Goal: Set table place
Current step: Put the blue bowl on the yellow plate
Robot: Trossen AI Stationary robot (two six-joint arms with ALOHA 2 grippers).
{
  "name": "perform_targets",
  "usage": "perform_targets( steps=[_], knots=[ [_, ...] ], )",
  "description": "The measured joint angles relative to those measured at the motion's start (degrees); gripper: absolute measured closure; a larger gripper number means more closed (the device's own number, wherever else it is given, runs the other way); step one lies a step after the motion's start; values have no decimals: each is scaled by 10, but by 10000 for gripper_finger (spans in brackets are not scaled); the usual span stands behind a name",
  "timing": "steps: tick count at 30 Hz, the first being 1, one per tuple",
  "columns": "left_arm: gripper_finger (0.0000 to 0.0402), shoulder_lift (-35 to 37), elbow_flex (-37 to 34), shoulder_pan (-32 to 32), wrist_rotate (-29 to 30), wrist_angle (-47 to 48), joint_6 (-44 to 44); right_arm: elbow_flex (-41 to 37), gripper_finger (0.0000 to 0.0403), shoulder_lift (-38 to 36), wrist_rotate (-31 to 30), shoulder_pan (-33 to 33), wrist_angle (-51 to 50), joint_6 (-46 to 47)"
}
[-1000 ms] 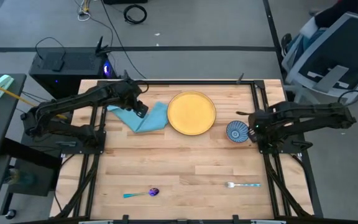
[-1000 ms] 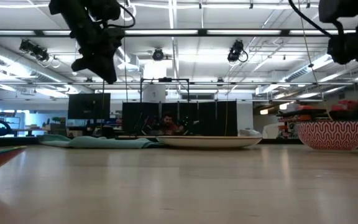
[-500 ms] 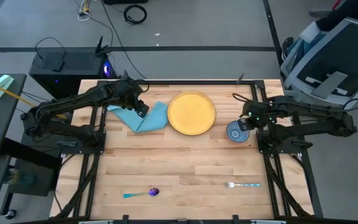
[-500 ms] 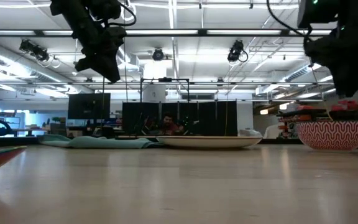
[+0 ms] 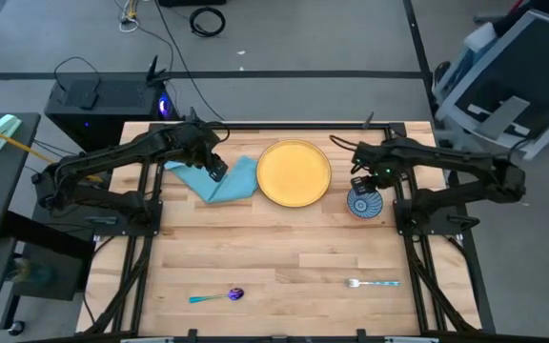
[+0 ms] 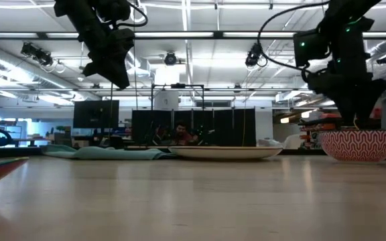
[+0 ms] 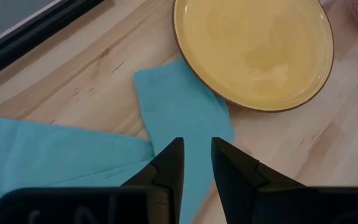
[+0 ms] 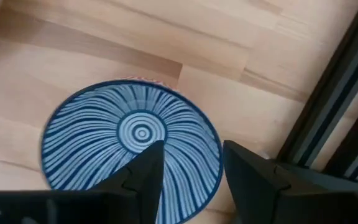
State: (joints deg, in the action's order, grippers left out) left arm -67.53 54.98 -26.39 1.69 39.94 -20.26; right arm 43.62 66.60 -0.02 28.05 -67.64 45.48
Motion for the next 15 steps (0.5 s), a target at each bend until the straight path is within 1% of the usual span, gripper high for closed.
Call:
perform_targets(
  steps=[10, 15],
  knots=[
    [306, 0, 0, 0, 0, 0, 6, 0, 241, 35, -14, 23, 0, -64],
    [305, 0, 0, -1, 0, 0, 6, 0, 241, 55, -14, 23, 1, -87]
  ],
)
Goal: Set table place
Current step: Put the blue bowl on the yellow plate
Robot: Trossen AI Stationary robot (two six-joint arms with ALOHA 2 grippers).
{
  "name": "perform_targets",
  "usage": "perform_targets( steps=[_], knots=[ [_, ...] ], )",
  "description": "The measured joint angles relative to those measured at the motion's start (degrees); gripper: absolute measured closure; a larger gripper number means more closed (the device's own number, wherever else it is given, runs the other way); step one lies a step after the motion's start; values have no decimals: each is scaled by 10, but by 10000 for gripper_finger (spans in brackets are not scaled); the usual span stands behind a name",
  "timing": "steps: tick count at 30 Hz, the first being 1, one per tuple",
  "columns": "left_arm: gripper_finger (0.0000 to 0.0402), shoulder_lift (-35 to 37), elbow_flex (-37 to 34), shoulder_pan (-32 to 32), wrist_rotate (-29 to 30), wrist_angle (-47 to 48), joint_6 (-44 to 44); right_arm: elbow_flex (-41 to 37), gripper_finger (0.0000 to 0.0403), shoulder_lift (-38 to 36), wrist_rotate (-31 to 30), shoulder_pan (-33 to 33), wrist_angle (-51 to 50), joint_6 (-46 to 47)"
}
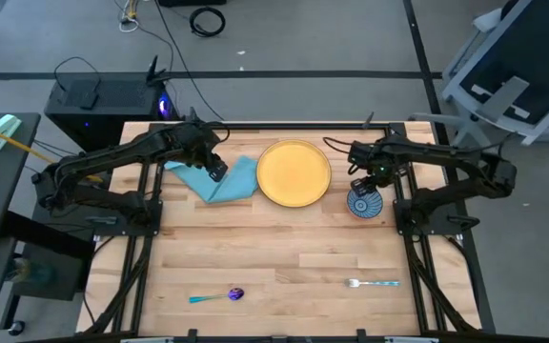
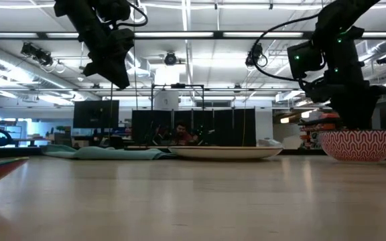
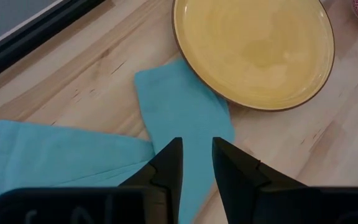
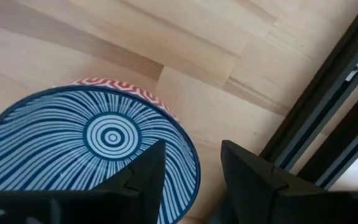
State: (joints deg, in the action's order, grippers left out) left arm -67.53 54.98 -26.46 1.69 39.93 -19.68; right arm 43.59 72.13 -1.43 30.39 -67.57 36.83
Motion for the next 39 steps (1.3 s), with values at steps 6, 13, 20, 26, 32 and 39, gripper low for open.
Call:
perform_targets(
  steps=[6, 13, 20, 26, 32, 39],
  knots=[
    [307, 0, 0, 0, 0, 0, 0, 0, 243, 26, 0, 0, 17, -7],
    [307, 0, 0, 0, 0, 0, 0, 0, 245, 53, 0, 0, 35, -11],
    [312, 0, 0, 0, 0, 0, -2, 0, 260, 77, 0, 0, 35, -11],
    [307, 0, 0, 0, 0, 1, -3, 0, 285, 89, 0, 0, 37, -13],
    [310, 0, 0, 0, 0, 1, -7, 0, 332, 92, 5, 0, 42, -15],
    [319, 0, 0, 0, 0, 1, -7, 2, 385, 86, 15, -1, 48, -38]
  ],
)
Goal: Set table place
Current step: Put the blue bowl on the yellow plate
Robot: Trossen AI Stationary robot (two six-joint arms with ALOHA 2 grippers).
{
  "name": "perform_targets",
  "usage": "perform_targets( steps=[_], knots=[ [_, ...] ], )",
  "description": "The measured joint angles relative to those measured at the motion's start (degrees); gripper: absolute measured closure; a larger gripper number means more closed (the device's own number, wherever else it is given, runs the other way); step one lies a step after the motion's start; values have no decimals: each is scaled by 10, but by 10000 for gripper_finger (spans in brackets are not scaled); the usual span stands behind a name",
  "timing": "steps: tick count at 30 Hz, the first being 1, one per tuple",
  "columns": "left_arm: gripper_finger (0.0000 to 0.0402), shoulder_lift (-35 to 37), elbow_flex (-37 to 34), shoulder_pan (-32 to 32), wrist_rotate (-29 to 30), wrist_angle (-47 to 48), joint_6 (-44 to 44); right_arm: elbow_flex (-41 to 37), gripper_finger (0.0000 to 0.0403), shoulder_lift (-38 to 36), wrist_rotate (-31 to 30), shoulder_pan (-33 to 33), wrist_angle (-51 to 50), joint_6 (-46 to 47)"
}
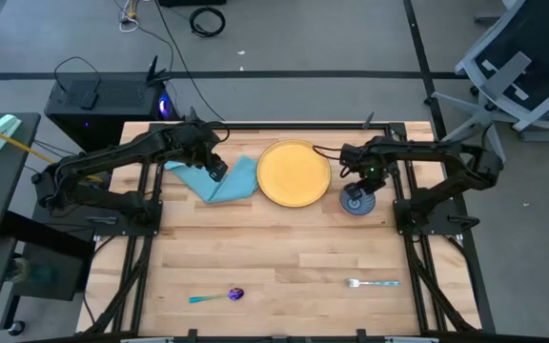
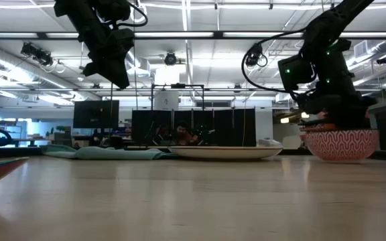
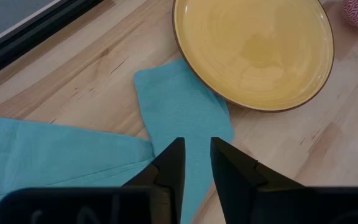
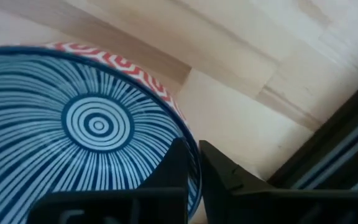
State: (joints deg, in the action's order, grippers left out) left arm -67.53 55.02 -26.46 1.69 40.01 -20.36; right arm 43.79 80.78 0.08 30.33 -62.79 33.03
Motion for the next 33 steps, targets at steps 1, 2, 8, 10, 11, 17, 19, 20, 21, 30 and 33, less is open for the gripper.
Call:
perform_targets(
  steps=[1, 2, 8, 10, 11, 17, 19, 20, 21, 30, 33],
  knots=[
    [319, 0, 0, 0, 0, 0, 0, 0, 385, -3, -1, 0, 2, -4],
    [318, 0, 0, 0, 0, 0, 0, 0, 385, -7, -2, 0, 2, -6],
    [315, 0, 0, 0, 0, 0, 0, 7, 391, -66, -23, -2, -13, -7],
    [318, 0, 0, 0, 0, 0, 0, 22, 391, -93, -23, -6, -36, -7],
    [319, 0, 0, 0, 0, 0, 0, 34, 391, -105, -19, -8, -47, -7],
    [326, 0, 0, 0, 0, 0, 0, 158, 391, -159, -15, -20, -126, -2],
    [325, 0, 0, 0, 0, 0, 0, 215, 391, -166, -11, -21, -135, -1],
    [324, 0, 0, 0, 0, 0, 0, 245, 391, -165, -11, -21, -136, -1],
    [323, 0, 0, 0, 0, 0, 0, 274, 391, -161, -11, -19, -136, -1],
    [329, 0, 0, 0, 0, 0, -5, 502, 391, -15, -21, 20, -135, -75],
    [330, 0, 0, 0, 0, 0, -14, 567, 391, 64, -5, 26, -135, -108]
  ],
)
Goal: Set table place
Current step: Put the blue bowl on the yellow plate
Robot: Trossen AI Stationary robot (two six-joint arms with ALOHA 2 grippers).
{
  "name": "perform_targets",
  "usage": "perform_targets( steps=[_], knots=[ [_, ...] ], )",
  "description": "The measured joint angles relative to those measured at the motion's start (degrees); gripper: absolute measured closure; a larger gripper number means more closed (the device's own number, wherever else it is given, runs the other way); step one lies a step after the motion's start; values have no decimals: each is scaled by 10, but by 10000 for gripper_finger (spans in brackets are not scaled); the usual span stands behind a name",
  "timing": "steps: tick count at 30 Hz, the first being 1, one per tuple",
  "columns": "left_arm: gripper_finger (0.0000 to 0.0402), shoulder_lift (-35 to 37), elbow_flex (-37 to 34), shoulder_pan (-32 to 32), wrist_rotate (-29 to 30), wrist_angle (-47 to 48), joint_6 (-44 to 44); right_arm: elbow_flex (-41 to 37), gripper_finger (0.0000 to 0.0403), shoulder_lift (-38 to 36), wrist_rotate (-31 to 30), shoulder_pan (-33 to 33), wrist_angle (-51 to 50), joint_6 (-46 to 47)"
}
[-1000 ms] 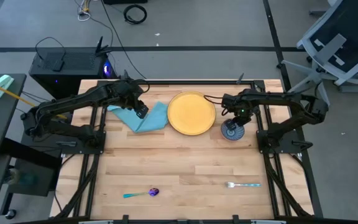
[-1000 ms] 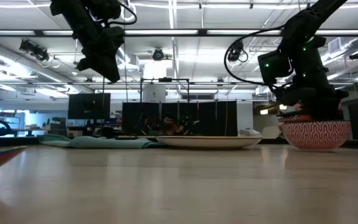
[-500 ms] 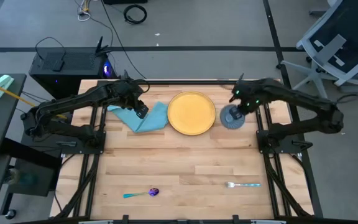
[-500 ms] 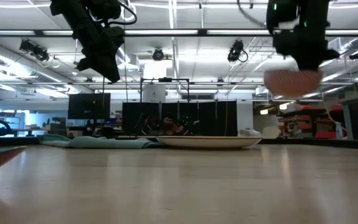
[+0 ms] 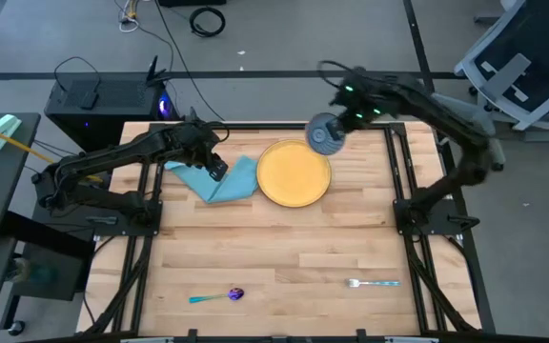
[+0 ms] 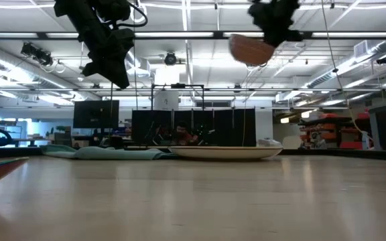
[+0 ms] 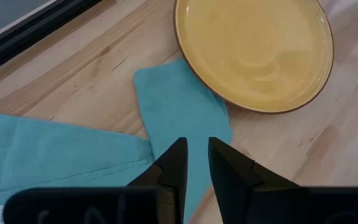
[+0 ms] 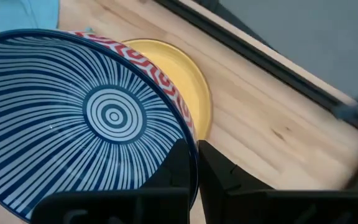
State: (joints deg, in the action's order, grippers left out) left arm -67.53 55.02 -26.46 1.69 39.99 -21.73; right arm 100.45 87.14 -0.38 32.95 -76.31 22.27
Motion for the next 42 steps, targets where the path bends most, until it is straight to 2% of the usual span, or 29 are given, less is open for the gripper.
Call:
perform_targets(
  steps=[7, 15, 24, 28, 33, 39, 42],
  knots=[
    [324, 0, 0, 0, 0, 0, -2, 105, 391, 165, 41, 3, -20, -55],
    [332, 0, 0, 0, 0, 1, -13, 108, 391, 275, 56, 7, -38, -97],
    [327, 0, 0, -5, 4, -15, -16, 107, 391, 322, 69, 7, -29, -119],
    [328, -11, 1, -37, 11, -72, -34, 107, 391, 325, 70, 7, -21, -117],
    [335, -47, 1, -84, 10, -77, -37, 107, 391, 336, 70, 6, -19, -114],
    [328, -114, 0, -111, -56, -76, -32, 106, 391, 354, 82, 5, -10, -108],
    [325, -141, 0, -111, -69, -80, -29, 104, 391, 361, 86, 5, -5, -110]
  ],
)
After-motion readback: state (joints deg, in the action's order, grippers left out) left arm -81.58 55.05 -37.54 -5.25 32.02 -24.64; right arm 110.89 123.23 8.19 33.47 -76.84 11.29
